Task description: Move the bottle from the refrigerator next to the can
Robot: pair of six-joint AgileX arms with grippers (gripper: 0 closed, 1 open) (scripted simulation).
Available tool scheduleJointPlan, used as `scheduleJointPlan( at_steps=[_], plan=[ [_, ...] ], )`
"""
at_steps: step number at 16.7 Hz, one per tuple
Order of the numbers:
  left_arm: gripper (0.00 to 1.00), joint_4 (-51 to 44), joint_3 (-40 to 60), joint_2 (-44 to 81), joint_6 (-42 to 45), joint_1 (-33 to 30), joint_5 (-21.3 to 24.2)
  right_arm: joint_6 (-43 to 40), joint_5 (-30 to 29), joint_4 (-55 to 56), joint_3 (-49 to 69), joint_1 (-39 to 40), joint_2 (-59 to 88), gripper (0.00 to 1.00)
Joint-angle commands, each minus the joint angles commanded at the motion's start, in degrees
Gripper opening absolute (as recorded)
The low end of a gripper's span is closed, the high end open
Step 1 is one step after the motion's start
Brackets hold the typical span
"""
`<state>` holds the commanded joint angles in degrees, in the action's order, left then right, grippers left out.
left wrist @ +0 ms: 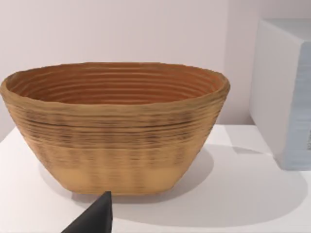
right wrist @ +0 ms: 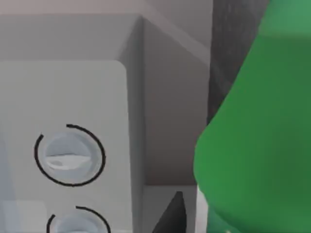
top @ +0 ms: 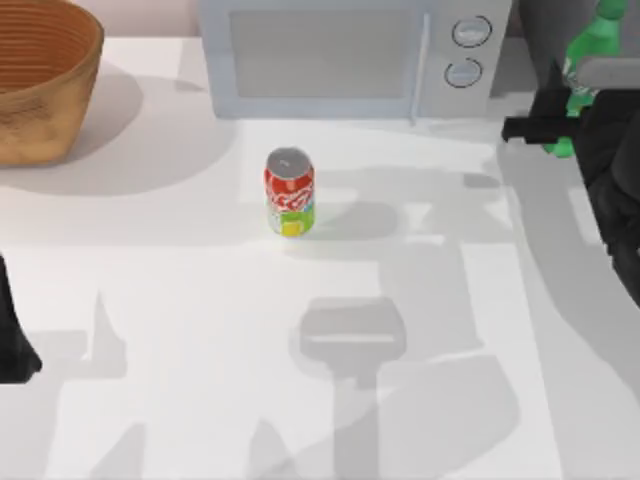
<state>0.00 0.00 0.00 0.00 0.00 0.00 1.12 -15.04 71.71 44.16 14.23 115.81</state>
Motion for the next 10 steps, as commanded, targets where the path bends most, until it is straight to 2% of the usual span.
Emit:
scheduleJointPlan(
  at_steps=[3,5,7,10],
  plan=[
    [1.0,0.0,0.0,0.0,0.0,0.0,0.0,0.0,-12.3,2.0,2.4,12.4,4.8,0.0],
    [1.0,0.0,0.0,0.0,0.0,0.0,0.0,0.0,-17.7,2.7,3.5,17.7,6.8,0.0],
    [1.0,0.0,0.0,0.0,0.0,0.0,0.0,0.0,-20.7,2.9,4.0,20.7,7.6,0.0],
    [1.0,0.0,0.0,0.0,0.0,0.0,0.0,0.0,-21.3,3.0,4.1,21.3,7.8,0.0]
  ],
)
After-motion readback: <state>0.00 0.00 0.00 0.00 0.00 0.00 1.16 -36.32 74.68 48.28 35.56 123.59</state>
